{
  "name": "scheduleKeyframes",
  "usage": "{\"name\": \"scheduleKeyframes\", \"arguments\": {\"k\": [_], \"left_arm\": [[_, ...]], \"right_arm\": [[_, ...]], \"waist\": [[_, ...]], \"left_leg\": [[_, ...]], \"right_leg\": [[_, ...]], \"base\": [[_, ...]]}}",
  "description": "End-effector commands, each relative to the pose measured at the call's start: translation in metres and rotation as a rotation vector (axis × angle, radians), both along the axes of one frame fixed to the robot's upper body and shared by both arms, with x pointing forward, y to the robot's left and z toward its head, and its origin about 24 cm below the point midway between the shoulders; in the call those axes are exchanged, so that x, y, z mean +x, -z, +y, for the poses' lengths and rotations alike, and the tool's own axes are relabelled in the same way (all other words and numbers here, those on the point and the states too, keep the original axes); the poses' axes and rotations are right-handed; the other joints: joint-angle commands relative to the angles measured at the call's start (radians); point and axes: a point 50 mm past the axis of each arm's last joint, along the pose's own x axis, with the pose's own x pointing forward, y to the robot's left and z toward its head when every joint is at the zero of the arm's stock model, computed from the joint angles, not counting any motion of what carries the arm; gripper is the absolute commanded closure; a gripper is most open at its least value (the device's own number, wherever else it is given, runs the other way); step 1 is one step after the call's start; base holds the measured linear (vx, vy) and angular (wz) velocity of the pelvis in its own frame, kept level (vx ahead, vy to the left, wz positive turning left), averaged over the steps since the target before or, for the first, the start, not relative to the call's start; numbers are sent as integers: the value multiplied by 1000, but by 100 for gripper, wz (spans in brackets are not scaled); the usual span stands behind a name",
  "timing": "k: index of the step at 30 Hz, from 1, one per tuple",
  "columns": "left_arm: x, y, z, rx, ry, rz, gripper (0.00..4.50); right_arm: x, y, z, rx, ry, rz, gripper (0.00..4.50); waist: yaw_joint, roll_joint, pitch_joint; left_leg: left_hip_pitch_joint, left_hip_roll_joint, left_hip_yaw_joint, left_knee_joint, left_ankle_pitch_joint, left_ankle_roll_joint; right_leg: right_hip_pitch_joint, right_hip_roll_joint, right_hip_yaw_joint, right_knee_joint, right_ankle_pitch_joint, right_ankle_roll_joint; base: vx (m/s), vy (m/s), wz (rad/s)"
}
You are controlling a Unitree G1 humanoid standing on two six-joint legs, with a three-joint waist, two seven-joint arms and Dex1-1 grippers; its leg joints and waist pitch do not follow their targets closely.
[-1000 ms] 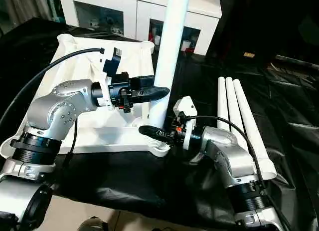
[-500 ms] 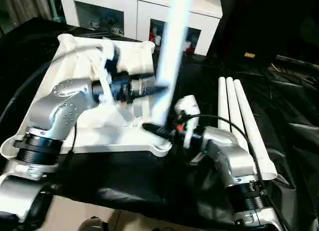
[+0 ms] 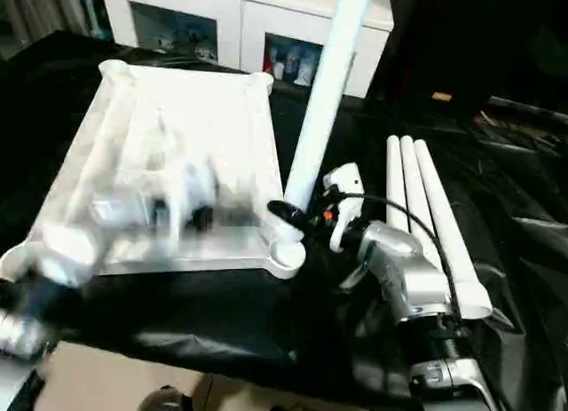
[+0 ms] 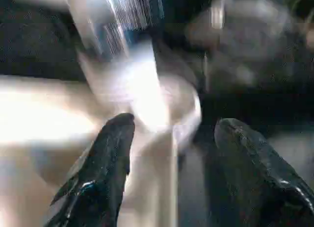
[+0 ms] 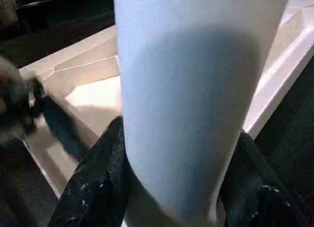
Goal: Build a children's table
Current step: Insert table leg to table base
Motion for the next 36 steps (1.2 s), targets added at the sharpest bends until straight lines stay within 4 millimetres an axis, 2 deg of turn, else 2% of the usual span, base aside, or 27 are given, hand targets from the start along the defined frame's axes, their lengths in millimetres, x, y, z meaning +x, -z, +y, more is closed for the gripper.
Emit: {"name": "scheduleKeyframes", "arguments": {"k": [1,3,6,7,9,12,14,17,20,23,24,29,30,31,34,35,36], "left_arm": [[2,-3,-5,26,14,-32,151],[-1,2,-5,46,14,-13,151],[-2,9,-2,85,28,-6,151],[2,11,0,112,15,-22,151],[5,12,1,120,-2,-34,188],[8,11,2,121,-19,-36,193],[9,10,3,130,-24,-41,232],[10,9,4,130,-28,-37,231],[9,8,4,135,-7,-34,275],[8,6,4,135,-1,-32,276],[7,6,5,146,15,-21,304],[4,7,5,164,43,-7,320],[3,8,6,171,50,-3,351],[3,8,6,171,50,-3,360],[1,11,7,202,65,1,357],[1,11,7,202,65,1,377],[1,12,8,205,62,0,377]], "right_arm": [[3,-5,-5,-12,15,-24,254],[1,-6,-5,-13,4,-25,254],[-1,-6,-4,-13,-18,-23,254],[-2,-6,-3,-13,-29,-23,254],[-3,-5,-2,-13,-36,-22,254],[-6,-4,-1,-20,-59,-18,254],[-7,-4,-1,-23,-65,-17,254],[-8,-3,-1,-24,-65,-14,254],[-9,-1,0,-33,-72,-10,254],[-9,0,0,-35,-74,-8,254],[-10,1,1,-41,-78,-6,254],[-10,3,1,-55,-79,-3,254],[-10,3,1,-55,-80,-2,254],[-10,3,1,-55,-80,-2,254],[-11,5,2,-60,-89,4,254],[-11,5,2,-60,-89,4,254],[-11,6,3,-61,-91,5,254]], "waist": [[-8,10,-88],[-7,10,-86],[-8,9,-86],[-8,12,-85],[-7,11,-86],[-7,14,-86],[-6,12,-85],[-7,12,-85],[-7,13,-85],[-6,13,-85],[-6,13,-85],[-7,14,-84],[-6,15,-84],[-6,15,-84],[-6,16,-85],[-6,15,-84],[-6,15,-85]], "left_leg": [[18,40,-8,-67,-84,16],[15,39,-9,-67,-96,11],[15,38,-9,-67,-101,12],[15,38,-9,-67,-105,13],[15,37,-10,-67,-109,14],[15,39,-11,-67,-107,16],[14,38,-11,-67,-115,16],[15,38,-11,-67,-120,13],[15,39,-12,-67,-114,15],[15,38,-12,-67,-111,16],[15,39,-12,-67,-113,16],[15,38,-11,-68,-121,14],[16,39,-12,-68,-121,13],[16,39,-12,-68,-122,13],[17,40,-12,-68,-123,12],[16,40,-13,-69,-123,12],[16,40,-12,-68,-121,12]], "right_leg": [[62,-121,75,-71,-118,-123],[64,-123,74,-74,-142,-129],[63,-123,75,-78,-170,-118],[62,-122,75,-80,-176,-114],[63,-122,75,-81,-180,-106],[62,-123,74,-78,-164,-120],[62,-123,73,-80,-169,-122],[62,-124,73,-81,-184,-121],[61,-123,73,-80,-168,-126],[61,-122,73,-78,-163,-129],[61,-123,73,-79,-162,-130],[61,-124,74,-81,-180,-129],[61,-125,74,-81,-180,-129],[61,-124,74,-81,-180,-129],[61,-125,73,-79,-175,-130],[61,-124,73,-80,-173,-130],[62,-125,74,-80,-172,-131]], "base": [[0,0,0],[0,0,0],[0,0,0],[0,0,0],[0,0,0],[0,0,0],[0,0,0],[0,0,0],[0,0,0],[0,0,0],[0,0,0],[0,0,0],[0,0,0],[0,0,0],[0,0,0],[0,0,0],[0,0,0]]}}
